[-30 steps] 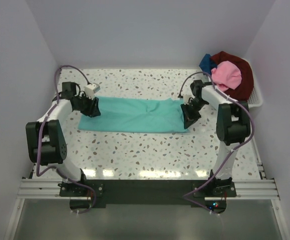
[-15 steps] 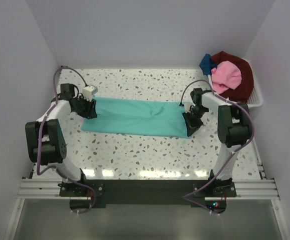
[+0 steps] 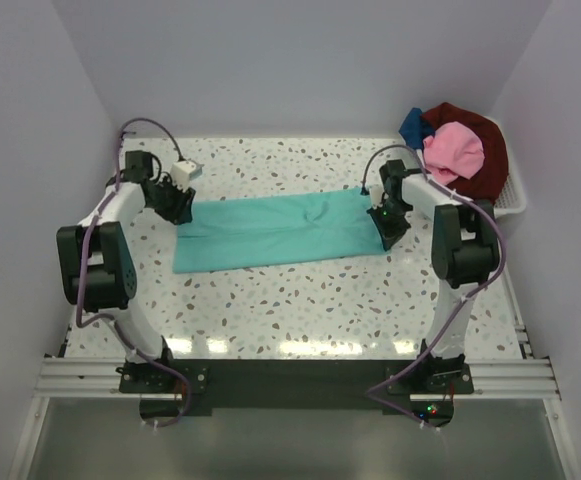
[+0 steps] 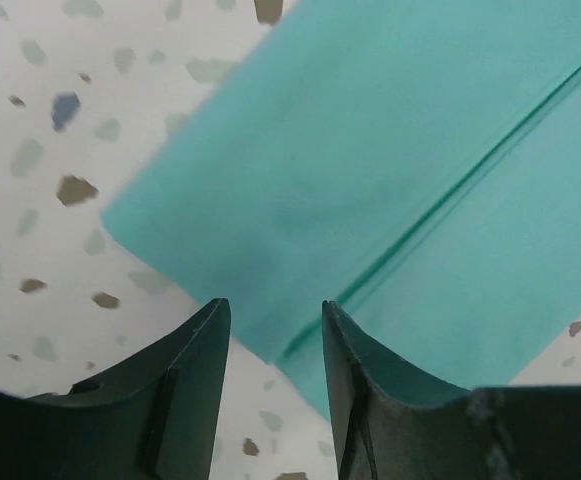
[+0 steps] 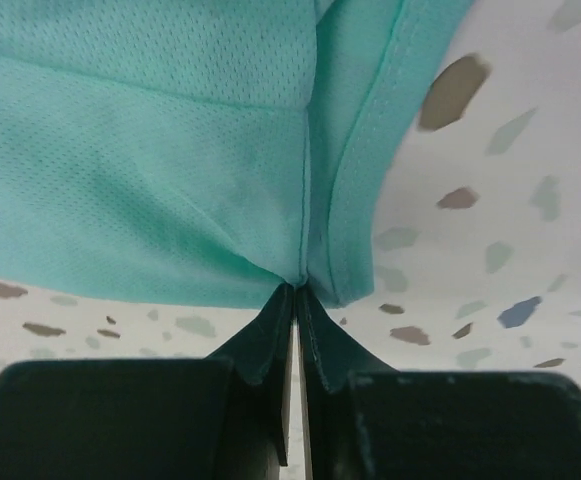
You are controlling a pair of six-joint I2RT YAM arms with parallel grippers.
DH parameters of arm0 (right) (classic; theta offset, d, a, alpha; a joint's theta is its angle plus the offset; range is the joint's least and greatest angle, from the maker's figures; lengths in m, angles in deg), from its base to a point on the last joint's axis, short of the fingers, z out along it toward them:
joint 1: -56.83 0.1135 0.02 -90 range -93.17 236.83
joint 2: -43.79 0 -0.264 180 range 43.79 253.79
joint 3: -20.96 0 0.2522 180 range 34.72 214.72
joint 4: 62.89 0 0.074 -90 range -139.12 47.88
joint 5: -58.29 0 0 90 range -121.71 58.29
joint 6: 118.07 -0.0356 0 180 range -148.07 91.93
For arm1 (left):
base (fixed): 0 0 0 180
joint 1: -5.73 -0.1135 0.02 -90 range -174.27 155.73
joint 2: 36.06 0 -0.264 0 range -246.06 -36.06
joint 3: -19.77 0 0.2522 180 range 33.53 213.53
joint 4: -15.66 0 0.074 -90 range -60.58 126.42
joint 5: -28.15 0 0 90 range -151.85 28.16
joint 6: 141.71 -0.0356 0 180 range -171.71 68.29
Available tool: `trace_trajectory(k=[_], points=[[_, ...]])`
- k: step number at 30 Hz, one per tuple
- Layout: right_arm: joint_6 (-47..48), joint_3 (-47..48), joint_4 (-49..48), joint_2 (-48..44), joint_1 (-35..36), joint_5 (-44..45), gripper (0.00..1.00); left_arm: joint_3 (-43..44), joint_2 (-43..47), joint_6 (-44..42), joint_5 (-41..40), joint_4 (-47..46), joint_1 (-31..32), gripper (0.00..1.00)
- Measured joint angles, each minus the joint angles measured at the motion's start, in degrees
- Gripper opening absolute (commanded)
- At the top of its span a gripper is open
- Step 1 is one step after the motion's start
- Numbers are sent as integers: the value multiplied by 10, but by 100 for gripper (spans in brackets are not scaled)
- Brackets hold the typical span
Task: Fold and stack the t-shirts
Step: Fold the tshirt
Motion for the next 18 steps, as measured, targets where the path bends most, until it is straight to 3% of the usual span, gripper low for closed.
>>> trace_trajectory(k=[2,3,7,13,18], points=[[5,24,-8,10,0,15,23,51,-22,-15,0,-2,11,48],[6,33,-11,11,0,19,35,77,-36,-19,-1,0,17,49],[13,79,-10,10,0,35,50,187,-113,-42,-1,-4,43,50],[15,103,3,-22,0,42,53,311,-241,-55,11,26,63,51],[12,103,34,-64,0,11,53,320,-281,-59,23,59,62,47]])
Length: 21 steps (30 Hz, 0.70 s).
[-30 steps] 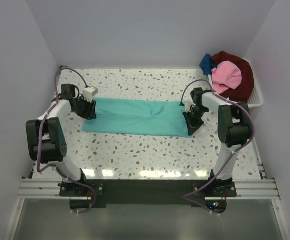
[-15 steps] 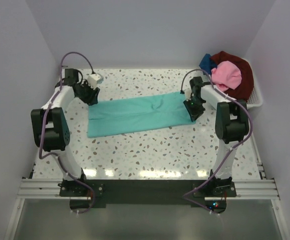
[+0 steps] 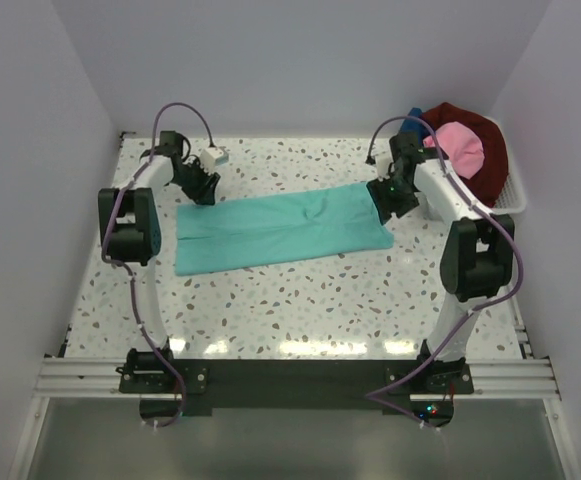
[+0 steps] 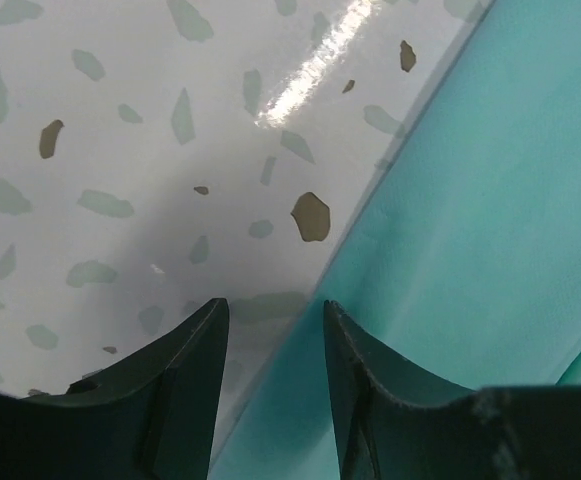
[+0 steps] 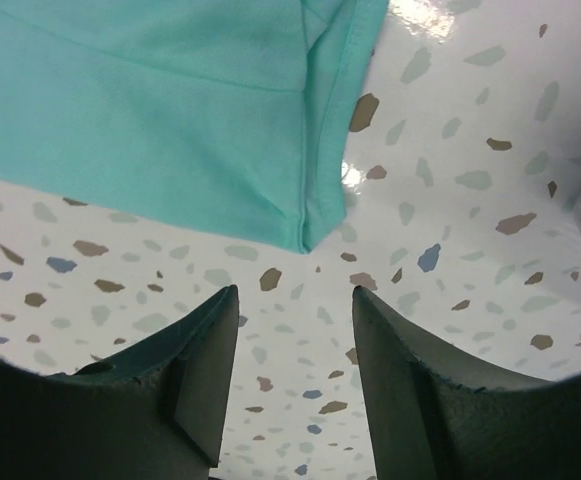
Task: Fold and stack the t-shirts
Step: Fold the tshirt
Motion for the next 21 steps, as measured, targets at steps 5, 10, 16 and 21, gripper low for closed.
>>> trace_trajectory(k=[5,10,16,21], points=[[-2,0,28,-16,0,-37,51,-12,0,-14,15,12,-2,29],[-1,-5,41,-17,4,-65,46,-73,35,-26,22,-3,-19,8],[-6,-27,38,-17,38,-75,40,-209,122,-29,18,-21,-57,0],[-15,-30,16,-1,108,-67,37,-317,199,-30,4,-35,-77,2]])
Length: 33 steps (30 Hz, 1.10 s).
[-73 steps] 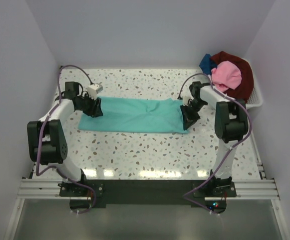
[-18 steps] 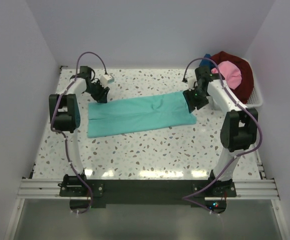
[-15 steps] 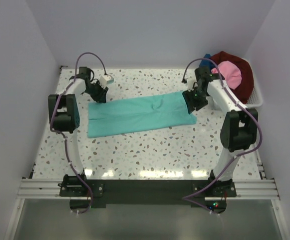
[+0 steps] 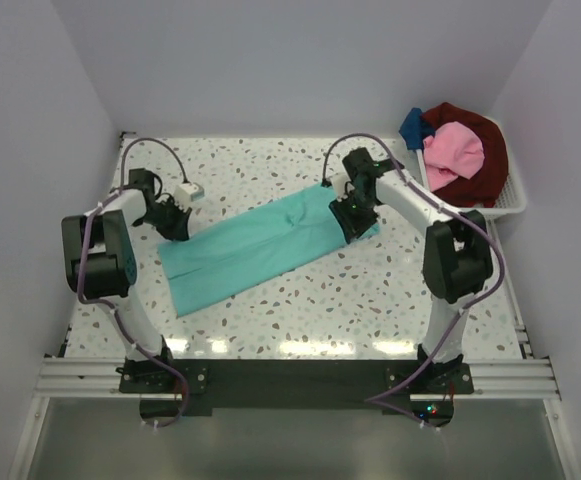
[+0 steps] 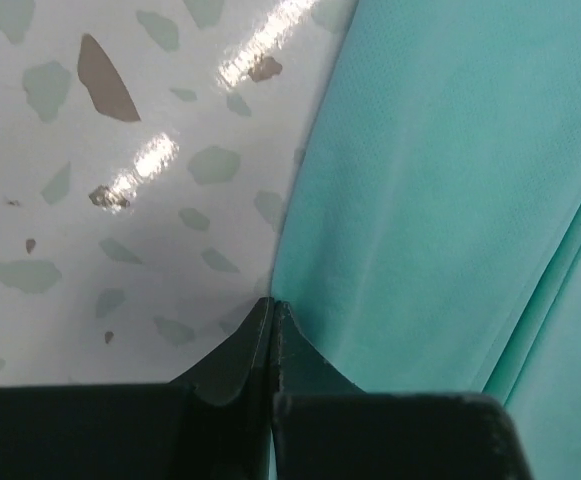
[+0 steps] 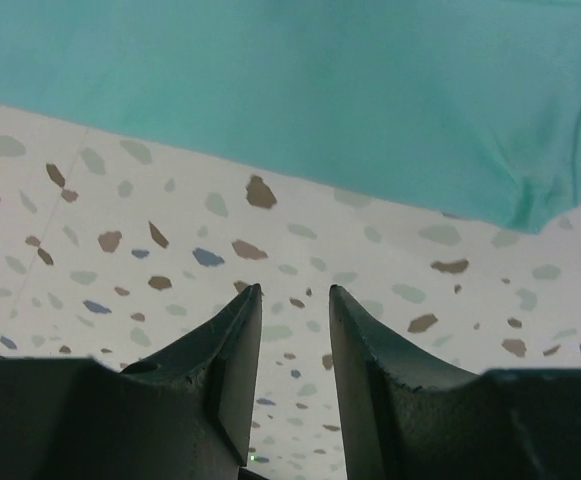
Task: Fold and stack the t-shirts
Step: Fold the tshirt
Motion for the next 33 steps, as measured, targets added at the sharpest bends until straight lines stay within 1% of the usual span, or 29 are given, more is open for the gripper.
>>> trace_trajectory(k=[4,5,6,8,11,15,20,22,25,27,29,30,33], points=[[-13,22,-25,56,45,19,36,-24,19,6,-3,7,-14,7],[-16,29,-30,69,50,25,35,-24,19,7,-1,9,-18,10],[-20,38,-37,86,53,32,35,-24,20,9,1,12,-23,18],[-27,64,-49,127,53,53,33,-26,23,15,5,18,-31,25],[-29,81,-61,158,50,78,31,-31,36,22,12,23,-46,30],[-21,115,-66,181,50,131,29,-35,71,38,30,18,-60,32],[14,192,-81,231,50,205,27,-44,137,50,55,-3,-63,33],[37,241,-93,265,50,238,27,-45,150,47,69,-3,-63,33],[72,333,-124,326,50,281,28,-60,164,31,88,-1,-62,37],[101,403,-161,373,50,310,32,-82,179,15,92,1,-55,37],[130,444,-211,407,50,335,37,-110,203,2,84,0,-26,37],[146,449,-241,416,50,346,45,-125,218,-3,74,-5,-2,37],[191,442,-314,421,50,369,52,-158,254,-9,41,-23,94,37]])
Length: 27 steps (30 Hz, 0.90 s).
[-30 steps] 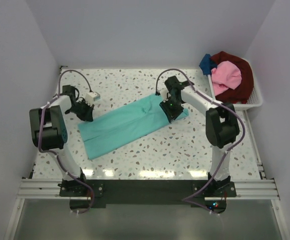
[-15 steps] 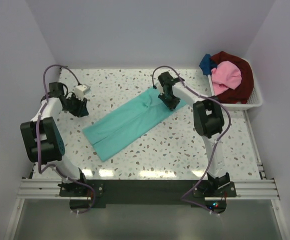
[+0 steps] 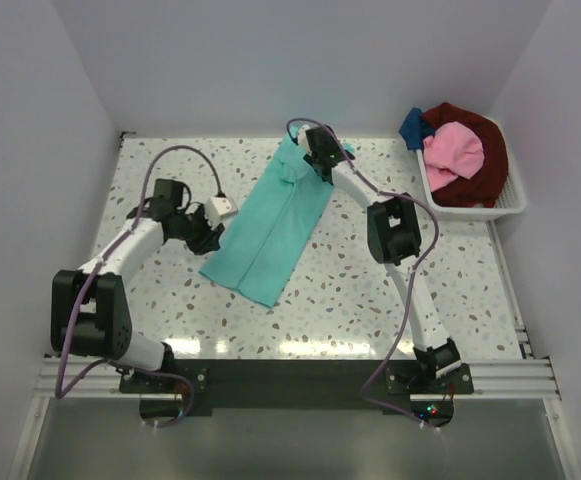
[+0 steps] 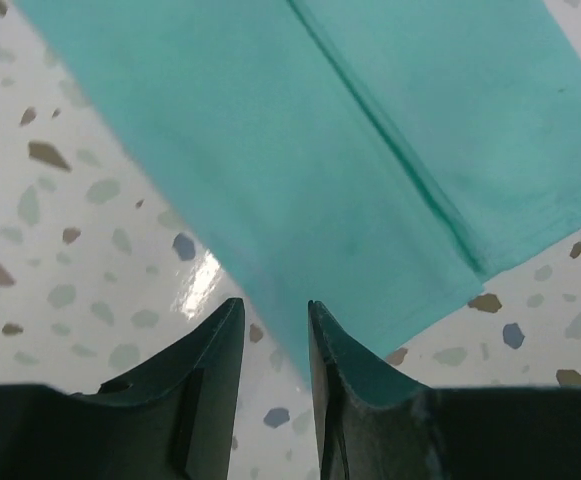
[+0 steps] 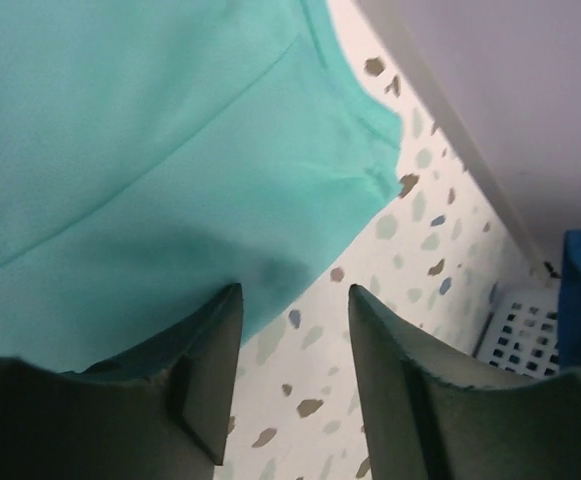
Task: Fold and stack the t-shirts
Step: Fold the tshirt
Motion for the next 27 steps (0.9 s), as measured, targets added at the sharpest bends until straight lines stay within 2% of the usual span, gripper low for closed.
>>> trace_trajectory(k=[1,5,10,13,18,23,25,27], points=[[11,-3,-19,0,0,2,54,-5,4,-1,-14,-10,39,37],[29,-31,-71,-12,-1,6,60,1,-30,-1,-63,-42,120,34],[17,-105,-55,-91,-3,-6,66,26,-145,-3,-120,-59,140,29],[-3,-118,-26,-154,-5,-24,69,27,-151,-11,-153,-75,152,27],[-50,-106,52,-247,-12,-68,70,-3,-129,-9,-212,-99,212,24],[-97,-89,151,-279,-30,-137,70,-28,-106,47,-226,-105,377,26],[-110,-97,187,-279,-36,-168,69,-27,-106,75,-195,-97,429,27],[-118,-116,216,-279,-40,-195,68,-26,-104,95,-157,-79,450,29]])
